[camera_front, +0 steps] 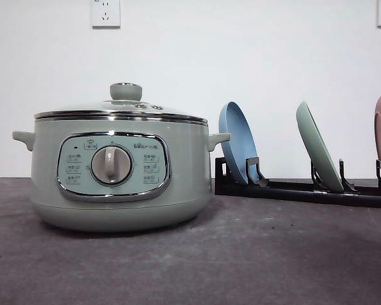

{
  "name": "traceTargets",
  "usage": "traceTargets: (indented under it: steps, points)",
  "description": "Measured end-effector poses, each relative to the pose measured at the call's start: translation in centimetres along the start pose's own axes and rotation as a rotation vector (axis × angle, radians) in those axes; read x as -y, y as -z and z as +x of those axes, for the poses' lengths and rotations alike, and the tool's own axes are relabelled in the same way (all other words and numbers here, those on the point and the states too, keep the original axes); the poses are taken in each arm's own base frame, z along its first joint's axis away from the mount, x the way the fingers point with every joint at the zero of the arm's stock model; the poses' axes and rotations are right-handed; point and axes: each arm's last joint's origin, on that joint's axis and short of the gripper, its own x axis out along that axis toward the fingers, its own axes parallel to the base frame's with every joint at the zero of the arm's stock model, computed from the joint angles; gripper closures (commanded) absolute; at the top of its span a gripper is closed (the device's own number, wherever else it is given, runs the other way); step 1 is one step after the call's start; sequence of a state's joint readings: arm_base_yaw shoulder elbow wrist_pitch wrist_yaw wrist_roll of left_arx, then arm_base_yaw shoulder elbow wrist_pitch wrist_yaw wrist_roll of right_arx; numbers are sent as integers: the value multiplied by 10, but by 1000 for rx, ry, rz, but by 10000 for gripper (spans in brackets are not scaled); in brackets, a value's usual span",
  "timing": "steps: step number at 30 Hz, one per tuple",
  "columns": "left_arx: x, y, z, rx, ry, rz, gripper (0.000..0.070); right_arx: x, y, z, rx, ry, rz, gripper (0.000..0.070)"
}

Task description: Transfer potato from steamer to green plate

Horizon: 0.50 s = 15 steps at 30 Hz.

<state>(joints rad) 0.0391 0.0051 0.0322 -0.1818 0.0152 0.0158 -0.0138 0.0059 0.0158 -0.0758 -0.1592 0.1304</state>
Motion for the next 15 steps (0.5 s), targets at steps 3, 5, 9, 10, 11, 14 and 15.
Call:
traceTargets:
  steps: [3, 5, 9, 10, 11, 14, 15]
  points:
    - [0, 0, 0, 0, 0, -86, 700, -1, -1, 0, 4, -29, 33, 700]
    - [0, 0, 0, 0, 0, -135, 700, -1, -1, 0, 5, -33, 57, 699]
    - [0, 0, 0, 4, 1, -226, 700, -1, -1, 0, 6, -28, 104, 700]
    - [0, -1, 0, 8, 1, -251, 700, -1, -1, 0, 7, -28, 117, 699]
    - [0, -1, 0, 15, 2, -281, 700, -1, -1, 0, 7, -30, 132, 699]
    - [0, -4, 0, 38, 7, -362, 699, -1, -3, 0, 26, -34, 165, 700]
    - [0, -4, 0, 38, 7, -379, 699, -1, -4, 0, 36, -35, 175, 699]
